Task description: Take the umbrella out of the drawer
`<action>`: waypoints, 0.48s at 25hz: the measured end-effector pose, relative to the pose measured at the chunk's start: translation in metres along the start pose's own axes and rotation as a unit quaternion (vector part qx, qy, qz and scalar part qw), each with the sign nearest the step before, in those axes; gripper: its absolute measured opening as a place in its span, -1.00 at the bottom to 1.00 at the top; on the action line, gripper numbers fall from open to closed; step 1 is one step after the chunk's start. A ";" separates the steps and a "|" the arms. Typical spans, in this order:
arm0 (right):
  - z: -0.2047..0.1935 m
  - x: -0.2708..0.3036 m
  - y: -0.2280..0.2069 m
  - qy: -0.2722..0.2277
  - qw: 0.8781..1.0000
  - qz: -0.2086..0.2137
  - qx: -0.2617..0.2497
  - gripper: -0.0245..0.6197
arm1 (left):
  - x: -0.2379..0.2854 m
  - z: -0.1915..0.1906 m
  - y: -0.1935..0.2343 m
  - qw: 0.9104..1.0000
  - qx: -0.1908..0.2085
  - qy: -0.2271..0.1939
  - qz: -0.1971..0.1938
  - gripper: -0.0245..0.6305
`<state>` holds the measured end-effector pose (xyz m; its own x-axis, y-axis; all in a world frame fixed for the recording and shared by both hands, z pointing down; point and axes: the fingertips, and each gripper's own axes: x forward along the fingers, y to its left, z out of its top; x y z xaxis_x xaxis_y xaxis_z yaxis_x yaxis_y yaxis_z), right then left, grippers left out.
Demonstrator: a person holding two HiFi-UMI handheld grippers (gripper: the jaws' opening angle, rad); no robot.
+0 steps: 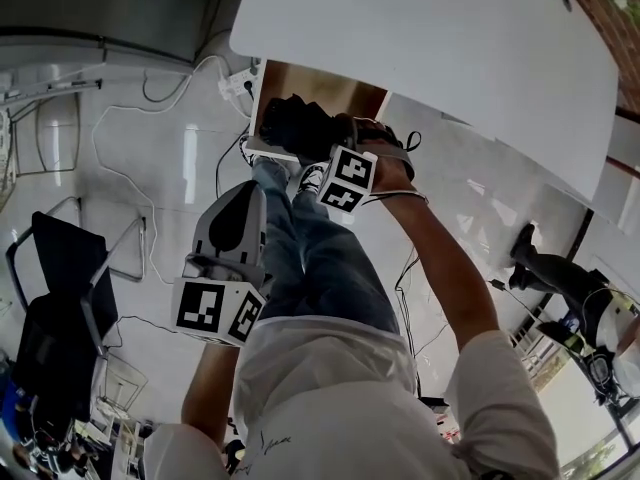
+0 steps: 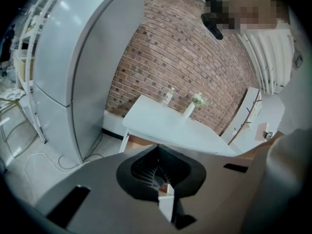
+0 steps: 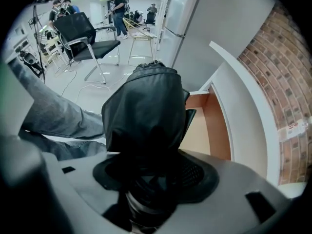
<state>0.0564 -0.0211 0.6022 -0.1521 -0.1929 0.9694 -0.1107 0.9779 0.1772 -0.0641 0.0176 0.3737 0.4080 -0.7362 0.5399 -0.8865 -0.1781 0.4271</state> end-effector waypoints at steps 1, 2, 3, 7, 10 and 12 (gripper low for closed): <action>0.000 -0.002 0.000 -0.001 1.000 0.000 0.002 -0.10 | -0.002 0.002 -0.002 1.000 0.001 -0.002 0.000 -0.87; 0.000 -0.005 0.001 -0.002 1.000 0.000 0.003 -0.10 | -0.003 0.004 -0.004 1.000 0.004 -0.003 0.000 -0.87; 0.000 -0.007 0.002 -0.004 1.000 0.001 0.006 -0.10 | -0.004 0.006 -0.006 1.000 0.006 -0.003 0.000 -0.87; 0.002 -0.017 0.005 -0.011 1.000 0.005 0.012 -0.10 | -0.009 0.013 -0.011 1.000 0.012 -0.006 0.000 -0.87; 0.006 -0.028 0.004 -0.016 1.000 0.006 0.016 -0.10 | -0.011 0.018 -0.014 1.000 0.018 -0.009 -0.001 -0.87; 0.010 -0.036 0.002 -0.021 1.000 0.003 0.020 -0.10 | -0.013 0.020 -0.015 1.000 0.019 -0.010 -0.001 -0.87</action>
<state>0.0517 -0.0135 0.5663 -0.1936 -0.1904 0.9624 -0.1486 0.9754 0.1630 -0.0601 0.0164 0.3456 0.4056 -0.7488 0.5242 -0.8935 -0.2039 0.4001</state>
